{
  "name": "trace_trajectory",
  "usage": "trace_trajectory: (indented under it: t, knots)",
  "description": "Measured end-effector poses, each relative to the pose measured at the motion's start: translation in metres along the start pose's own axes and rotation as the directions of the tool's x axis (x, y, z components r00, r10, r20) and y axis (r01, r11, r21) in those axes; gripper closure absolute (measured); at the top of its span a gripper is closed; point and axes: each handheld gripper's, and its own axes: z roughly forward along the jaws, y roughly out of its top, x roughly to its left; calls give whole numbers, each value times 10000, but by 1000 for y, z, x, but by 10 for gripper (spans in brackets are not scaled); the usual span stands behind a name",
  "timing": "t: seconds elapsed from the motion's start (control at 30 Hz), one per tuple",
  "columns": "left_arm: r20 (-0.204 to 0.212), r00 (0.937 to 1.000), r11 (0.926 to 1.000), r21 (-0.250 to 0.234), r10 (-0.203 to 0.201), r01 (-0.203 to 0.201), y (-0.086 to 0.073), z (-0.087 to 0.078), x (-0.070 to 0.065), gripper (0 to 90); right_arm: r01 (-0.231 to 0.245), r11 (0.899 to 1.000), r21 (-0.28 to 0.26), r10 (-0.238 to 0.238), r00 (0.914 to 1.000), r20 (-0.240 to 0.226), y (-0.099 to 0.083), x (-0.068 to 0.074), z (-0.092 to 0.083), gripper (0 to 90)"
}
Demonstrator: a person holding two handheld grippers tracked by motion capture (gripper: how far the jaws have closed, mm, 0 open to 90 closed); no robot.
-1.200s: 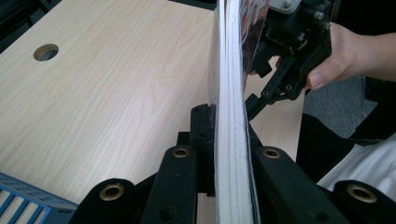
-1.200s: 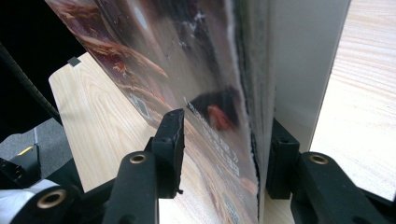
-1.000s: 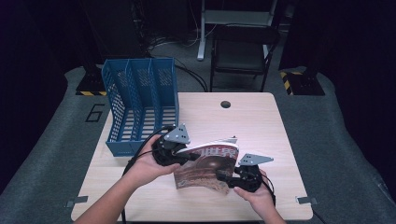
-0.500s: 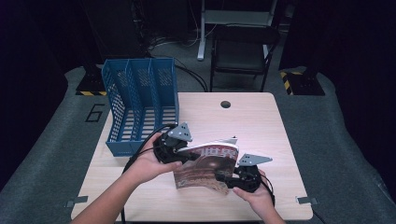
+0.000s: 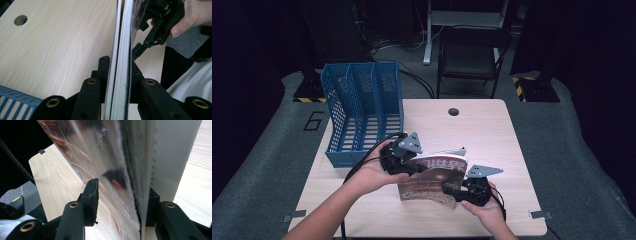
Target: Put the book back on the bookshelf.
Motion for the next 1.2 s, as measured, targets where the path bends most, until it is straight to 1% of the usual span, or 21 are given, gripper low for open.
trace_trajectory:
  t: [0.07, 0.1, 0.13, 0.2, 0.27, 0.33, 0.43, 0.5, 0.57, 0.6, 0.67, 0.73, 0.83, 0.97, 1.0, 1.03, 1.07, 1.1, 1.13, 1.17, 1.2]
  knots:
    - [101, 9999, 9999, 115, 83, -84, 1, 0, 0, 790, -1, 10000, -8, 1, 10000, 5, 0, 0, 0, 575]
    - [24, 9999, 9998, 137, 120, -120, 1, 0, 0, 790, 8, 10000, -17, -8, 10000, 4, 0, 0, 0, 575]
    - [115, 9999, 9998, 192, 89, -91, 2, 0, 0, 791, -2, 10000, -7, 2, 10000, -8, 0, 0, 0, 574]
    - [-11, 10000, 9998, 179, 97, -97, 2, 0, 1, 790, 3, 10000, -30, -3, 10000, 5, 0, 0, 1, 575]
    - [10, 10000, 9998, 211, 70, -70, 2, 1, 2, 795, 99, 9999, -82, -99, 9999, 27, 0, -1, 1, 576]
    - [59, 10000, 9998, 184, 51, -52, 2, 1, 2, 804, 77, 9999, -75, -77, 10000, 17, 0, -1, 2, 577]
    - [-1, 10000, 9998, 185, 6, -6, 2, 1, 2, 811, 24, 10000, -38, -24, 10000, 14, 0, -1, 1, 577]
    - [65, 10000, 9997, 258, 53, -55, 2, 1, 2, 822, 13, 10000, -26, -13, 10000, 17, 0, -1, 1, 577]
    - [4, 9999, 9996, 242, 130, -130, 2, 1, 2, 822, 8, 10000, -51, -8, 10000, 6, 0, -1, 2, 577]
    - [-42, 10000, 9997, 238, 81, -80, 2, 1, 1, 822, 4, 10000, -55, -3, 10000, 14, 0, -1, 2, 577]
    - [97, 9999, 9996, 268, 103, -106, 3, 1, 3, 825, 44, 10000, -32, -44, 10000, 15, 0, -1, 2, 577]
    - [53, 10000, 9998, 194, -11, 10, 2, 1, 2, 829, 6, 10000, -48, -6, 10000, 12, 0, -1, 2, 577]
    - [24, 10000, 9999, 133, -1, 1, 2, 2, 3, 829, 54, 10000, -50, -54, 10000, 38, 0, -1, 2, 577]
    - [229, 9997, 9999, 134, -2, -1, 2, 2, 5, 833, 71, 10000, -43, -71, 10000, 31, -1, -2, 3, 577]
    - [376, 9993, 9999, 132, 40, -44, 2, 2, 5, 836, 7, 10000, -31, -7, 10000, 40, -1, -1, 3, 577]
    - [463, 9989, 9999, 136, 17, -23, 2, 1, 5, 838, 42, 10000, -39, -42, 10000, 47, -1, -2, 3, 577]
    - [453, 9990, 9999, 144, -31, 25, 2, 1, 5, 838, 30, 10000, -14, -30, 10000, 37, -1, -1, 3, 577]
    - [417, 9991, 9999, 130, 28, -33, 2, 2, 5, 839, 49, 10000, -26, -49, 10000, 35, -1, -1, 3, 577]
    - [487, 9988, 9998, 174, -44, 35, 2, 2, 6, 839, 69, 10000, -44, -69, 10000, 51, -1, -2, 3, 577]
    - [487, 9988, 9998, 174, -44, 35, 2, 2, 6, 839, 69, 10000, -44, -69, 10000, 51, -1, -2, 3, 577]
    - [600, 9982, 9996, 274, 9, -25, 3, 1, 6, 840, 13, 10000, -23, -13, 10000, 53, -1, -1, 3, 578]
